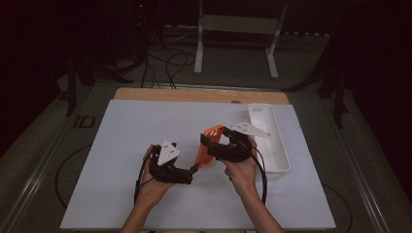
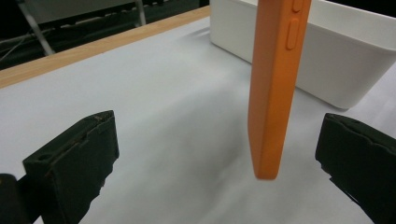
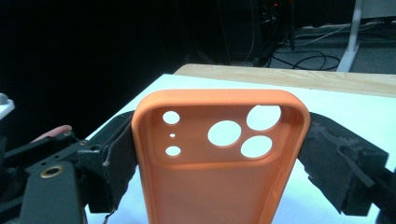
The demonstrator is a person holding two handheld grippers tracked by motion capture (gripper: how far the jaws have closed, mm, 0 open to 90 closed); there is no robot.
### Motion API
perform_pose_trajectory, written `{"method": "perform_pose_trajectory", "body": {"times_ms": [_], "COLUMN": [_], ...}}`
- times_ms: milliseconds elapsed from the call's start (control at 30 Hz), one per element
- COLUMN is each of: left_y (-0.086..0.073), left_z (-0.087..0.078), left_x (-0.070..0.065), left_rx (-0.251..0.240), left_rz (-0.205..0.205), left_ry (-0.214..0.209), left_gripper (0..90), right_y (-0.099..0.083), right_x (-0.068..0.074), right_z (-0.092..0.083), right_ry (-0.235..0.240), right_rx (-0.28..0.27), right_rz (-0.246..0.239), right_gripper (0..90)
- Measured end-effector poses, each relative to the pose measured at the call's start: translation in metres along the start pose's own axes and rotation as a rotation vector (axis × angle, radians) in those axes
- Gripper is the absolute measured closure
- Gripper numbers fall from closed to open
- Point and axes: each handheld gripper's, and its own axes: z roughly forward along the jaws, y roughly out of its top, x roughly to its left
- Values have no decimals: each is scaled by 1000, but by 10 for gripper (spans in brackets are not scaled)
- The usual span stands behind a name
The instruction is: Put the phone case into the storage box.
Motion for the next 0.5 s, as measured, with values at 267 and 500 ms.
{"method": "perform_pose_trajectory", "body": {"times_ms": [267, 500], "left_y": [-5, -12], "left_z": [-9, -15], "left_x": [9, 17], "left_rx": [-23, -21], "left_rz": [-5, -8], "left_ry": [13, 25], "left_gripper": [4, 4], "right_y": [2, 5], "right_x": [-5, -12], "right_z": [4, 7], "right_ry": [-22, -45], "right_rx": [-1, -3], "right_rz": [-7, -8], "right_gripper": [166, 166]}}
